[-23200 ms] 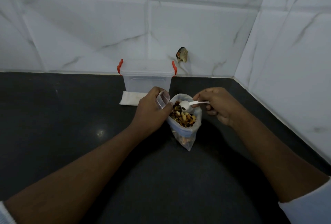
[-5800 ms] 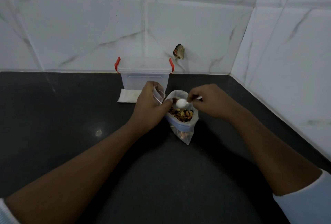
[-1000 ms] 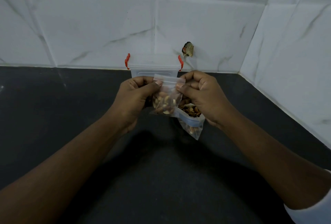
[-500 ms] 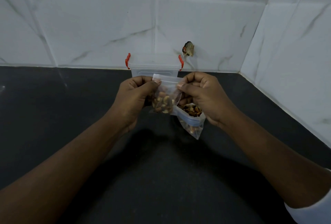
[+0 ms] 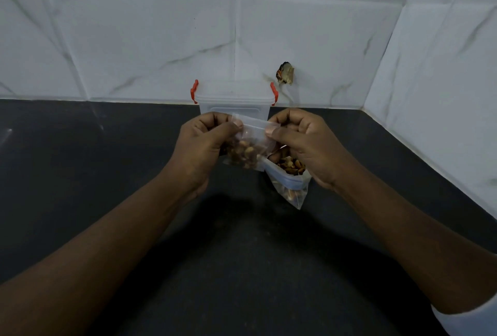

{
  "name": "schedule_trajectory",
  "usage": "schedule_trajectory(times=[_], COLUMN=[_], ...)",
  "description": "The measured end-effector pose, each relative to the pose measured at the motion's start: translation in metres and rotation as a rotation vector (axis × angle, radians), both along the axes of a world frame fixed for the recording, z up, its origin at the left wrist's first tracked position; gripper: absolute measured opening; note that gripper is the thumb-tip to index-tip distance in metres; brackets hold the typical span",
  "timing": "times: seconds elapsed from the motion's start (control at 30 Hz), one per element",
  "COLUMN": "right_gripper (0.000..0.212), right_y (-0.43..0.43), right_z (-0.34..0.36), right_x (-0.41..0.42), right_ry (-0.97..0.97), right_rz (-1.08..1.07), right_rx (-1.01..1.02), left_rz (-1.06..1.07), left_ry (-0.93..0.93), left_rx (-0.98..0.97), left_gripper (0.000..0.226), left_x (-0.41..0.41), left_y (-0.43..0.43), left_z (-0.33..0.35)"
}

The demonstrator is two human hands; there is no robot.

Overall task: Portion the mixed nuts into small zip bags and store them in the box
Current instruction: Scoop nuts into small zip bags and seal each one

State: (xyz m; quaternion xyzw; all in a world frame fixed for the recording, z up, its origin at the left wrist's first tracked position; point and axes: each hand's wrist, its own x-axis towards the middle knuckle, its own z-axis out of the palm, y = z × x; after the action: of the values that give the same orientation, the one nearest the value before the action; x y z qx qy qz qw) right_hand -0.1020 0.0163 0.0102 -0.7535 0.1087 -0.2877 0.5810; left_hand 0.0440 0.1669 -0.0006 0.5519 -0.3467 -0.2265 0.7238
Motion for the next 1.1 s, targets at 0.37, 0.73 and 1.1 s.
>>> schedule_trajectory(times=[0.37, 0.73, 1.1], right_gripper=[0.01, 0.013, 0.006], right_y=[0.003, 0.006, 0.002], right_z=[0.001, 0.003, 0.003], right_x=[-0.002, -0.002, -0.005], right_ry=[-0.034, -0.027, 0.009], right_rz=[-0.031, -0.029, 0.016], right_rx=[-0.227, -0.355, -0.298], left_rz=[-0.204, -0.133, -0.1], left_ry=[-0.069, -0.185, -0.257], left_rx=[0.048, 0.047, 0.049], left_gripper=[0.015, 0.019, 0.013], left_x=[-0.008, -0.001, 0.008], left_y=[0.001, -0.001, 0.0], left_z=[0.001, -0.001, -0.002])
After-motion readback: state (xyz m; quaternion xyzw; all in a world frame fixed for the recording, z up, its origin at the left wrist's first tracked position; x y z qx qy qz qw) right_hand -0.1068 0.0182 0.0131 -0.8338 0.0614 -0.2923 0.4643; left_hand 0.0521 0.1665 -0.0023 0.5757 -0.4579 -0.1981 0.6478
